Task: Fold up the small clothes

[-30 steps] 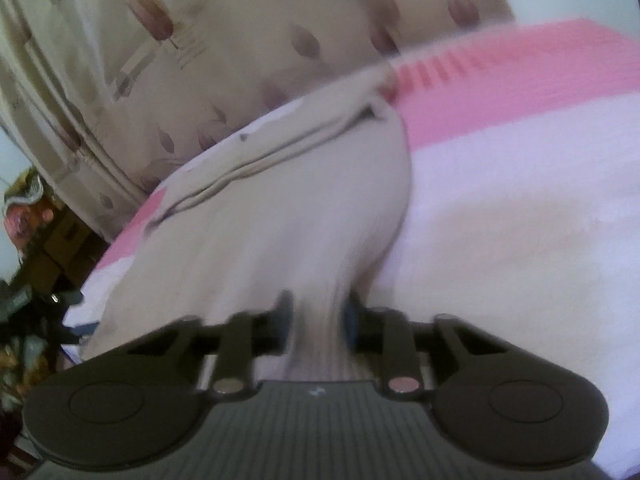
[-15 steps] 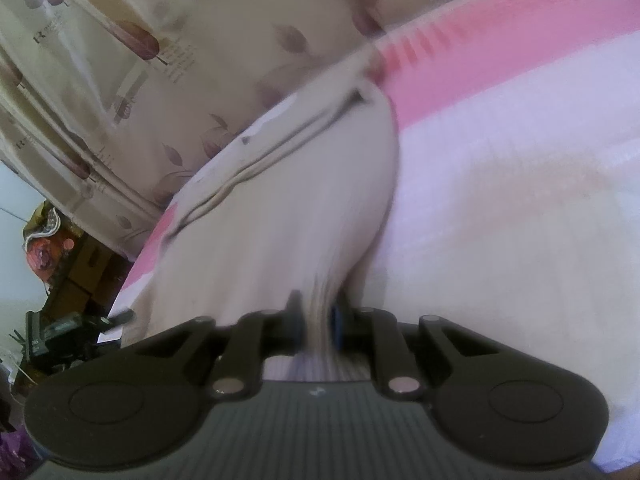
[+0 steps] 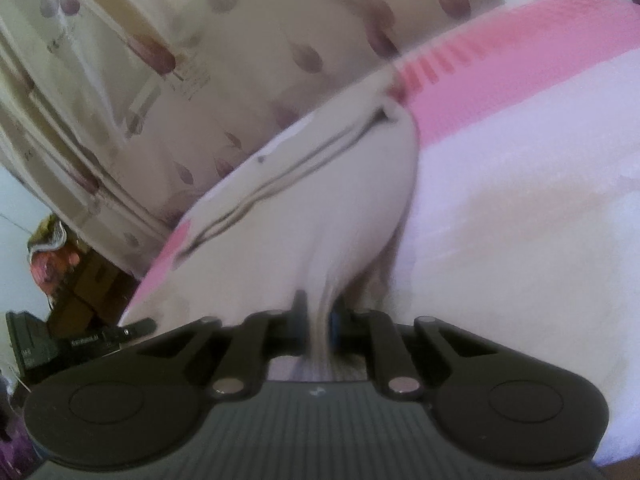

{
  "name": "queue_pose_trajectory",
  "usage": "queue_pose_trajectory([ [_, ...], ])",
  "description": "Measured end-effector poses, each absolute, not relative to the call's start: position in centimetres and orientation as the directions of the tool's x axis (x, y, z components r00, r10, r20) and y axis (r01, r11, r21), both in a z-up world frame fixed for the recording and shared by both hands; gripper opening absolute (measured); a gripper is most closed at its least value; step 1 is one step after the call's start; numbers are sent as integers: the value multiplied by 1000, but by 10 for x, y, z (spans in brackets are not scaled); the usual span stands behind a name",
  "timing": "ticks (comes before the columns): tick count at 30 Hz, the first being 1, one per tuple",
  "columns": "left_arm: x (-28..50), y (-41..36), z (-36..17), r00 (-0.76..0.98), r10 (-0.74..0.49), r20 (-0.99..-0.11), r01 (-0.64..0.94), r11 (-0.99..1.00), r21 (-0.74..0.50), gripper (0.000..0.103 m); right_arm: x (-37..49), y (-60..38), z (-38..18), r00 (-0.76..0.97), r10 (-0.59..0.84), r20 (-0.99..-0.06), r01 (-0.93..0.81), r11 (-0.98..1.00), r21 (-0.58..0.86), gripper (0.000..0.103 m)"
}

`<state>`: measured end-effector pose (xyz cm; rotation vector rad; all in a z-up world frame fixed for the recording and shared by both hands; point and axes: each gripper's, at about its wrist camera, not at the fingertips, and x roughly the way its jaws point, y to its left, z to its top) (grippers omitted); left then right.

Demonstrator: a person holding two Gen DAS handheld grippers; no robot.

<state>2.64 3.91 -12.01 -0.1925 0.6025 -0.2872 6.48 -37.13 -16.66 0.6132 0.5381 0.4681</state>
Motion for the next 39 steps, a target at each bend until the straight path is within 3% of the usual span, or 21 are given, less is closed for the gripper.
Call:
queue_pose_trajectory([
  [10,25,35,-115,803,-312,-508,218,947,-238,8,47,-375,-164,792,549,-267,-236,678,696,10],
  [14,25,35,-116,799,-311,-514,215,947,-240,8,51,-371,-163,797,504,-333,-211,748,629,10],
  [17,27,38,-118,791,-313,-525,213,946,-244,8,57,-372,-164,787,489,-376,-197,777,598,14],
  [20,31,39,-121,784,-311,-538,206,947,-248,8,64,-374,-167,771,500,-395,-199,778,596,31],
  [23,33,38,-124,782,-305,-543,203,949,-240,8,72,-372,-169,768,515,-381,-214,766,606,34],
  [25,33,37,-125,786,-299,-542,201,952,-232,8,76,-369,-170,765,525,-374,-222,760,611,33],
  [27,32,36,-126,791,-294,-537,206,954,-219,8,82,-366,-172,763,520,-385,-213,763,610,10],
  [32,24,36,-122,825,-288,-487,233,957,-172,8,72,-362,-175,772,563,-294,-252,697,672,10],
  [39,20,59,-120,825,-358,-437,252,926,-282,8,55,-365,-172,785,592,-180,-277,597,753,9],
])
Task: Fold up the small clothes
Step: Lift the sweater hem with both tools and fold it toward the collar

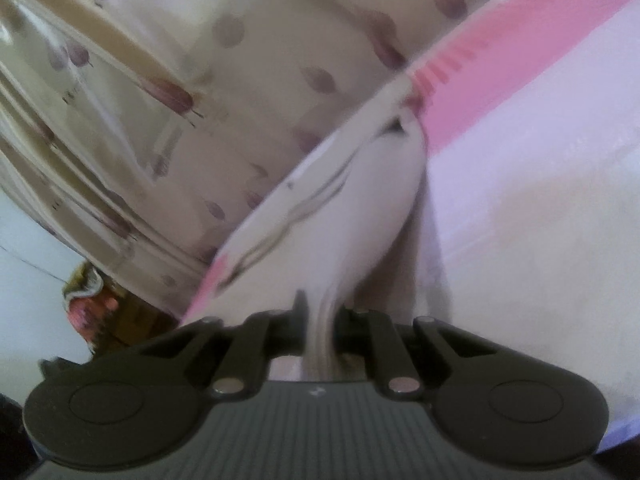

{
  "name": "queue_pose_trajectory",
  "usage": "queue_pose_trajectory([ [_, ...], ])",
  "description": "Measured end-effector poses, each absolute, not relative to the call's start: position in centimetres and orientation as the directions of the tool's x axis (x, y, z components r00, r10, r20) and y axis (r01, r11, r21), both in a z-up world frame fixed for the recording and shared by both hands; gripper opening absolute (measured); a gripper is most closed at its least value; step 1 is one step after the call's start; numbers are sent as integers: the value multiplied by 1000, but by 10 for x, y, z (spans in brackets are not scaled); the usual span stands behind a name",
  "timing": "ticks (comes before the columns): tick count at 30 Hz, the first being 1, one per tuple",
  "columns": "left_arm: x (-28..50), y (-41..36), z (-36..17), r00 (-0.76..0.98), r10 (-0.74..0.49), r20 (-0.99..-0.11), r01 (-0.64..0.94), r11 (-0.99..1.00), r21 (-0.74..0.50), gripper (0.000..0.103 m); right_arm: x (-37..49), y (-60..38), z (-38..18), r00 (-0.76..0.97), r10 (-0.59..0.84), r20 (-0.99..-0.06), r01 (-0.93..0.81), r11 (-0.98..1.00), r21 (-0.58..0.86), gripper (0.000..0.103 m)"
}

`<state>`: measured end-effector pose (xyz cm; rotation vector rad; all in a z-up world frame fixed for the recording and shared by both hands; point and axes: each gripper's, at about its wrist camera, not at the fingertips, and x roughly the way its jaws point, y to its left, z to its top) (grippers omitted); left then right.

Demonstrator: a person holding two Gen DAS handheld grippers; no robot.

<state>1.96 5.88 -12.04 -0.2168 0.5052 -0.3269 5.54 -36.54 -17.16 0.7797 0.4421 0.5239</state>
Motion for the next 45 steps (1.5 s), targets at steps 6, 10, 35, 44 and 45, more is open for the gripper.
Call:
queue_pose_trajectory([
  [6,9,75,-120,823,-379,-423,253,912,-324,8,41,-359,-165,786,604,-132,-299,559,773,9],
  [10,-2,87,-121,816,-384,-431,251,908,-334,8,27,-357,-170,778,619,-106,-301,516,802,9],
  [35,107,81,-35,881,-411,-236,272,846,-459,8,131,-377,-70,771,637,-8,-333,412,848,10],
  [44,246,83,-58,887,-313,-340,108,856,-506,11,282,-401,-99,816,568,-107,-112,337,935,14],
  [45,255,84,-62,884,-315,-346,104,852,-513,15,293,-402,-105,817,564,-122,-89,332,939,16],
])
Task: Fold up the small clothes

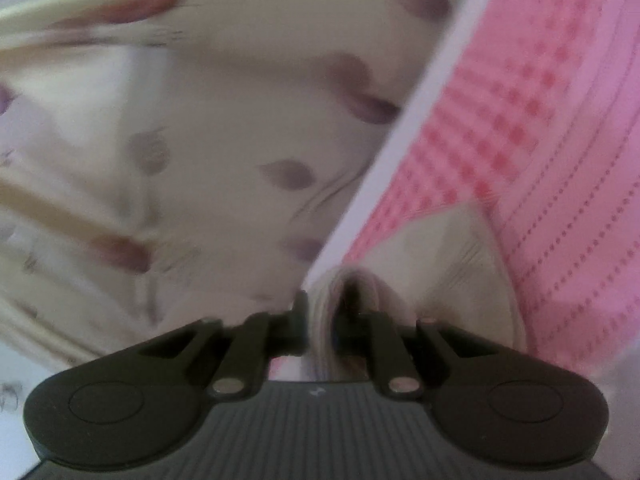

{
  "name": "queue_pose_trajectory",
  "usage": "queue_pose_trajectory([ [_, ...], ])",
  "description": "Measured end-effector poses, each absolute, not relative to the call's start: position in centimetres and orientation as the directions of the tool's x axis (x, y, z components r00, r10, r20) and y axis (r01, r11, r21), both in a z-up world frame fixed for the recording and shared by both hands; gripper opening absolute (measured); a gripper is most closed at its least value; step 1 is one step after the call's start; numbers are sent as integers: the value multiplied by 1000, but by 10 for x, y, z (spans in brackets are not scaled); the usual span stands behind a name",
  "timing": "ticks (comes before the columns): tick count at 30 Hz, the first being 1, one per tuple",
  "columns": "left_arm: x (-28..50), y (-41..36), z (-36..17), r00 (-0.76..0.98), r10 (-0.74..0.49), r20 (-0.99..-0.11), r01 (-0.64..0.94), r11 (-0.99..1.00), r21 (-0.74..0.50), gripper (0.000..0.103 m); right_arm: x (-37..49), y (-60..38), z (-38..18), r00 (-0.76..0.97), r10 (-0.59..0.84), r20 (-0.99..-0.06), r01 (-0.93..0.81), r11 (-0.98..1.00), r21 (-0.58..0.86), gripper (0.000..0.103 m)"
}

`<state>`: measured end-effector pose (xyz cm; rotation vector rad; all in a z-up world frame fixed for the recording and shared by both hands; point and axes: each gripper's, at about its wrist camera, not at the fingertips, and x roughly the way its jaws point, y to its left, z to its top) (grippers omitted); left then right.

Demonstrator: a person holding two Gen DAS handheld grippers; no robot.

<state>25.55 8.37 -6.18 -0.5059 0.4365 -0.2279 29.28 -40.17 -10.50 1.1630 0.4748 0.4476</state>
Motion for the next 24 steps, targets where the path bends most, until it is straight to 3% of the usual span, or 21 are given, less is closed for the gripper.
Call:
queue_pose_trajectory([
  [2,266,89,-66,899,-285,-331,76,849,-523,46,310,-402,-117,827,546,-138,-53,318,947,24],
  [3,267,93,-66,919,-243,-309,50,852,-521,56,316,-404,-122,835,534,-131,-43,301,953,36],
  [4,268,98,-65,934,-210,-288,30,852,-523,77,319,-407,-128,846,523,-105,-45,266,963,46],
  [5,268,104,-64,948,-170,-269,2,848,-529,89,319,-411,-135,863,501,-56,-61,214,975,70],
  [6,267,109,-62,958,-137,-251,-20,844,-536,89,316,-415,-142,883,470,12,-94,151,984,89],
  [7,268,115,-59,963,-121,-242,-30,841,-540,89,312,-418,-149,894,445,62,-118,101,988,94],
  [10,261,122,-51,953,-164,-254,10,857,-516,88,301,-425,-164,891,426,154,-153,-36,988,94],
  [12,248,116,-47,940,-200,-277,64,900,-431,88,284,-425,-155,881,445,158,-207,63,976,94],
  [17,225,98,-58,844,-365,-393,222,905,-363,88,242,-391,-121,808,585,63,-338,374,863,94],
  [20,235,76,-71,730,-475,-492,320,873,-369,88,227,-360,-110,785,616,-62,-379,556,740,94],
  [24,263,45,-86,670,-468,-577,345,884,-316,88,227,-329,-110,768,605,-211,-388,702,597,94],
])
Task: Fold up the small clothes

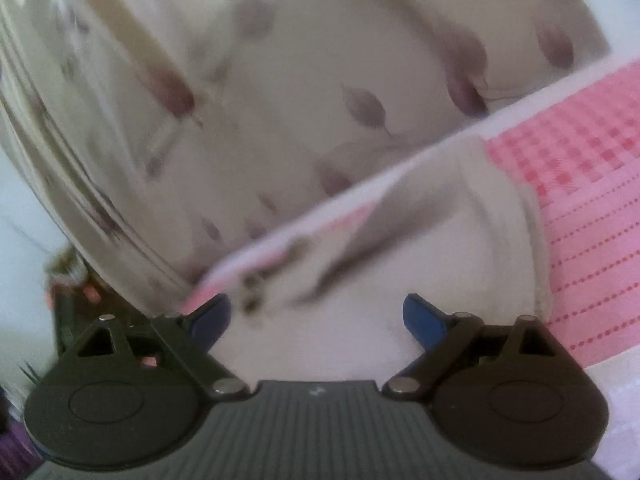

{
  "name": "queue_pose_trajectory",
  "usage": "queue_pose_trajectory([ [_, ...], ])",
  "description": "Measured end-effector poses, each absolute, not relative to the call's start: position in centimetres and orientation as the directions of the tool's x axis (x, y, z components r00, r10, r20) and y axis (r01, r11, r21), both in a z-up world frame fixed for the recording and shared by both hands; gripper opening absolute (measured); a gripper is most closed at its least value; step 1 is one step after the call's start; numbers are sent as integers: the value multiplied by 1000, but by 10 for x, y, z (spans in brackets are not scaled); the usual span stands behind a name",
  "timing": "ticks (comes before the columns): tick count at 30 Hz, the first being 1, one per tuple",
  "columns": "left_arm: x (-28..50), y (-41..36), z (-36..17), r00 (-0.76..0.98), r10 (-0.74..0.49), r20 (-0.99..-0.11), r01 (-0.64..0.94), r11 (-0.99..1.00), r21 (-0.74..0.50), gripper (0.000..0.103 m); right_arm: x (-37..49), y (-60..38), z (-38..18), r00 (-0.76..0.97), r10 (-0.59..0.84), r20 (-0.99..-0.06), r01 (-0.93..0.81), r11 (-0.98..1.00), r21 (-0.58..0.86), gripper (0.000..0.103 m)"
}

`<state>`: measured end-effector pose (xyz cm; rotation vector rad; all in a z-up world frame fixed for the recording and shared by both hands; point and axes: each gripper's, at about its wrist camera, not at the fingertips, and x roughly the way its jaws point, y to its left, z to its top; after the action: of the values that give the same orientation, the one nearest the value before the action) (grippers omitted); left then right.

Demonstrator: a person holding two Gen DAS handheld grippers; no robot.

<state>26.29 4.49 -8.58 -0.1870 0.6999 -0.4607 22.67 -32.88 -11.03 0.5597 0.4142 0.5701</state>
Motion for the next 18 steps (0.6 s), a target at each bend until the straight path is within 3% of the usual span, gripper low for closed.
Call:
queue_pose_trajectory([
  [4,304,51,-86,736,-396,-549,246,912,-328,87,229,-333,-121,776,592,-219,-364,704,610,94],
  [8,324,96,-77,869,-159,-469,-51,913,-404,84,224,-347,-134,788,587,-184,-343,667,661,93],
  [11,329,140,-78,879,-3,-477,-253,845,-471,81,227,-354,-138,802,576,-159,-328,647,688,93],
  [14,314,166,-77,885,23,-464,-270,839,-473,81,227,-361,-137,816,564,-127,-306,609,732,93],
  [18,282,169,-77,896,3,-444,-185,912,-367,88,221,-366,-131,832,544,-105,-299,601,742,93],
])
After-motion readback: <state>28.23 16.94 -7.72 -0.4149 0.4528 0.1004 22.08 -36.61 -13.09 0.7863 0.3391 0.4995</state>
